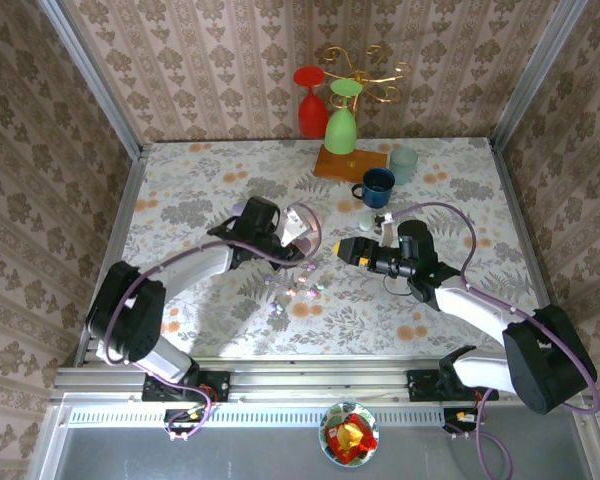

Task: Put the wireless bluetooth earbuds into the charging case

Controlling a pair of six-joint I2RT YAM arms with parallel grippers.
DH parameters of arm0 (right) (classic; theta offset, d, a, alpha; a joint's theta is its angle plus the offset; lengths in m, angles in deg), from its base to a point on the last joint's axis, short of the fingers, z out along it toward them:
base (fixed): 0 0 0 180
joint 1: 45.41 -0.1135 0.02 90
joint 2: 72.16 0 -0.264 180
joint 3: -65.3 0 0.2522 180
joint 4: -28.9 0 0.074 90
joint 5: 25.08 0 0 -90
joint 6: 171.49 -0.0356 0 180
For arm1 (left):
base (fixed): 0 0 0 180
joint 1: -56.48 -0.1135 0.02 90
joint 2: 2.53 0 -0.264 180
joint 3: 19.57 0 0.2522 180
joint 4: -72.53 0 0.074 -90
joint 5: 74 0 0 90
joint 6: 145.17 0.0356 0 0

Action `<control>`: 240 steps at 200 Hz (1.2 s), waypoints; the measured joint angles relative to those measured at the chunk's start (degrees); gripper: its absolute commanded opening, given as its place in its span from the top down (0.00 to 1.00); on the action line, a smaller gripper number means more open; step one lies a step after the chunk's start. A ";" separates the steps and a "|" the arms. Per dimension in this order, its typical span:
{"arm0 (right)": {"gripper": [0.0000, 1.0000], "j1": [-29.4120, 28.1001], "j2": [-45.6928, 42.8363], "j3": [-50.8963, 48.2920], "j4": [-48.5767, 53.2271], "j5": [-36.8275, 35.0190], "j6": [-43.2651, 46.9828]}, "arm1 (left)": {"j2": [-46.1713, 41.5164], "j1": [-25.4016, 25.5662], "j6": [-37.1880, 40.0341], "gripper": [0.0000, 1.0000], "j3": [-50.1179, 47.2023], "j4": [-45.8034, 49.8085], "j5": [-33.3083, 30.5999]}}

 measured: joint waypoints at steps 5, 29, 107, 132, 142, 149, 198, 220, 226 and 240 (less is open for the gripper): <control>0.20 0.00 0.24 0.00 -0.61 0.63 -0.52 | -0.79 0.24 0.55 0.68 -1.51 -1.53 0.87; 0.27 -0.33 2.45 0.11 -2.69 3.85 -2.21 | -3.06 1.40 2.73 0.69 -6.56 -7.41 4.63; 0.48 -3.85 8.85 3.08 -4.57 9.16 -2.40 | -6.43 3.54 8.04 0.69 -8.92 -14.93 11.63; 0.57 -4.11 10.40 3.41 -5.29 9.97 -2.40 | -6.43 3.69 8.50 0.69 -9.18 -14.73 11.96; 0.61 -4.20 10.45 3.43 -5.51 10.21 -2.60 | -6.43 3.78 8.66 0.69 -9.22 -14.73 11.96; 0.62 -4.20 10.47 3.50 -5.55 10.36 -2.62 | -6.43 3.82 8.72 0.68 -9.27 -14.73 11.93; 0.65 -4.39 10.47 3.52 -5.60 10.34 -2.60 | -6.43 3.85 9.75 0.68 -9.49 -14.69 11.65; 0.55 -4.39 10.45 3.52 -5.35 10.03 -2.97 | -6.43 3.91 10.19 0.68 -9.51 -14.75 11.72; 0.55 -4.39 10.47 3.52 -5.35 9.88 -2.93 | -6.43 3.98 10.38 0.68 -9.51 -14.75 11.72; 0.56 -4.39 10.45 3.52 -5.38 9.44 -3.04 | -6.43 4.13 10.64 0.68 -9.62 -14.75 11.69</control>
